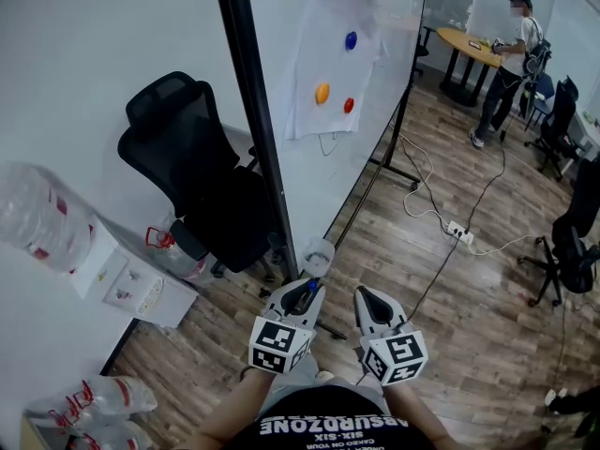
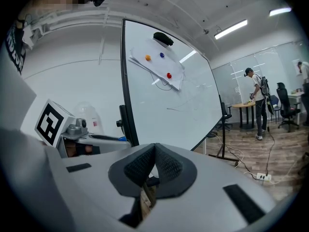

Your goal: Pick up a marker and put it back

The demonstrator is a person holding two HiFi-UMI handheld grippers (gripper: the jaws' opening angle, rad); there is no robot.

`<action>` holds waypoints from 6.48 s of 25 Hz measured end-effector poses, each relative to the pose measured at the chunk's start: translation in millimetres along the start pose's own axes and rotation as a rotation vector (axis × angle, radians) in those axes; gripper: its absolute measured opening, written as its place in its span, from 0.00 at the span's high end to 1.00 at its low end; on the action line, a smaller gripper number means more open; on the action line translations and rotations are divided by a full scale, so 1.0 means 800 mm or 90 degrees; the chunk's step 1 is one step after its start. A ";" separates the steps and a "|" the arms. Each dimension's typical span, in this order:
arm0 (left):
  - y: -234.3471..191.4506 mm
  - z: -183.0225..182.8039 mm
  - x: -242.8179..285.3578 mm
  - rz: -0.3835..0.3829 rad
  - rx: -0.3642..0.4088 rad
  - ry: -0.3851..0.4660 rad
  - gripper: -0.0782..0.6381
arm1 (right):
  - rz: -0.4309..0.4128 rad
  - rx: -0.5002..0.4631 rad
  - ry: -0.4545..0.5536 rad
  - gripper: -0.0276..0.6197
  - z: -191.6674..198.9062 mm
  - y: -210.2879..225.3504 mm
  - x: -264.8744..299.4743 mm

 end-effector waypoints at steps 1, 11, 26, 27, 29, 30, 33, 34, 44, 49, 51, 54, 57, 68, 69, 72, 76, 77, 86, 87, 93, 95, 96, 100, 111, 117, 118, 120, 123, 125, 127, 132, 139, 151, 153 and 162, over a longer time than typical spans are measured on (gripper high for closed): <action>0.000 0.000 0.000 0.000 0.000 0.000 0.78 | 0.000 0.000 0.000 0.96 0.000 0.000 0.000; 0.000 -0.013 -0.006 0.001 0.005 0.014 0.78 | 0.002 0.000 0.000 0.96 0.001 -0.003 0.001; 0.003 -0.069 -0.015 0.002 0.041 0.069 0.78 | 0.004 0.000 0.005 0.96 -0.002 -0.007 0.002; 0.003 -0.072 -0.016 0.003 0.044 0.072 0.78 | 0.003 -0.001 0.005 0.96 -0.002 -0.007 0.003; 0.002 -0.076 -0.017 0.004 0.050 0.076 0.78 | 0.002 -0.002 0.005 0.96 -0.002 -0.008 0.003; 0.001 -0.079 -0.017 0.004 0.054 0.078 0.78 | 0.001 -0.002 0.005 0.96 -0.003 -0.009 0.003; 0.000 -0.087 -0.018 0.004 0.063 0.087 0.78 | 0.003 -0.003 0.006 0.96 -0.004 -0.009 0.004; -0.001 -0.090 -0.018 0.004 0.066 0.091 0.78 | 0.004 -0.003 0.006 0.96 -0.005 -0.009 0.004; 0.000 -0.124 -0.018 0.000 0.095 0.136 0.78 | 0.004 -0.003 0.006 0.96 -0.007 -0.006 0.007; 0.001 -0.134 -0.013 0.000 0.108 0.151 0.78 | 0.005 -0.002 0.007 0.96 -0.007 -0.004 0.009; 0.000 -0.137 -0.011 0.000 0.111 0.154 0.78 | 0.005 -0.001 0.007 0.96 -0.007 -0.004 0.011; -0.001 -0.141 -0.007 0.000 0.112 0.156 0.78 | 0.005 0.001 0.007 0.96 -0.008 -0.002 0.013; -0.004 -0.143 0.000 0.002 0.112 0.156 0.78 | 0.006 0.001 0.006 0.96 -0.008 0.000 0.016; -0.001 -0.141 0.024 -0.002 0.110 0.146 0.78 | 0.011 0.005 0.000 0.96 -0.009 0.010 0.020; 0.000 -0.139 0.027 -0.005 0.111 0.144 0.78 | 0.012 0.005 0.000 0.96 -0.009 0.011 0.020; 0.003 -0.133 0.036 -0.016 0.120 0.131 0.78 | 0.013 0.005 -0.002 0.96 -0.007 0.012 0.020; 0.005 -0.125 0.046 -0.026 0.128 0.114 0.78 | 0.010 0.006 -0.002 0.96 -0.007 0.013 0.021; 0.005 -0.123 0.048 -0.028 0.129 0.110 0.78 | 0.011 0.007 -0.002 0.96 -0.006 0.013 0.022; 0.002 -0.106 0.062 -0.045 0.140 0.080 0.78 | 0.013 0.008 -0.007 0.96 -0.005 0.016 0.022; 0.002 -0.104 0.063 -0.046 0.141 0.076 0.78 | 0.013 0.008 -0.007 0.96 -0.006 0.016 0.022; 0.002 -0.087 0.076 -0.033 0.151 0.060 0.78 | 0.013 0.006 -0.011 0.96 -0.004 0.016 0.025; 0.002 -0.083 0.079 -0.031 0.155 0.053 0.78 | 0.013 0.005 -0.012 0.96 -0.003 0.016 0.025; 0.002 -0.081 0.080 -0.031 0.157 0.049 0.78 | 0.012 0.005 -0.012 0.96 -0.003 0.016 0.025; 0.003 -0.074 0.082 -0.032 0.166 0.036 0.78 | 0.013 0.004 -0.012 0.96 -0.002 0.015 0.024; -0.001 -0.054 0.088 -0.040 0.185 -0.007 0.78 | 0.015 0.004 -0.016 0.96 0.000 0.014 0.025; -0.003 -0.045 0.089 -0.041 0.187 -0.023 0.78 | 0.013 0.003 -0.017 0.96 0.000 0.012 0.024; -0.003 -0.044 0.089 -0.042 0.187 -0.024 0.78 | 0.014 0.003 -0.017 0.96 0.000 0.011 0.024; -0.004 -0.042 0.090 -0.043 0.187 -0.027 0.78 | 0.014 0.002 -0.018 0.96 0.000 0.011 0.023; -0.005 -0.038 0.090 -0.043 0.186 -0.032 0.78 | 0.013 0.001 -0.019 0.96 0.001 0.010 0.023; -0.006 -0.036 0.091 -0.042 0.186 -0.036 0.78 | 0.013 0.001 -0.019 0.96 0.001 0.009 0.023; -0.006 -0.035 0.092 -0.041 0.187 -0.040 0.78 | 0.013 0.000 -0.019 0.96 0.000 0.009 0.023; -0.008 -0.029 0.095 -0.042 0.189 -0.050 0.78 | 0.017 0.000 -0.021 0.96 0.002 0.009 0.023; -0.009 -0.022 0.099 -0.041 0.191 -0.065 0.78 | 0.018 0.002 -0.021 0.96 0.002 0.009 0.024; -0.012 -0.010 0.105 -0.048 0.193 -0.092 0.78 | 0.020 0.003 -0.022 0.96 0.003 0.009 0.024; -0.013 -0.009 0.105 -0.049 0.190 -0.094 0.78 | 0.020 0.003 -0.022 0.96 0.004 0.008 0.025; -0.016 -0.002 0.108 -0.055 0.167 -0.112 0.78 | 0.020 0.003 -0.022 0.96 0.004 0.008 0.024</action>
Point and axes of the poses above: the fingertips, and each gripper's own axes: x forward along the fingers, y to its right, z out of its underside, the point moved 10 cm from there along -x, backward along the fingers, and after that the axes turned 7 degrees about z, right-handed, at the moved point
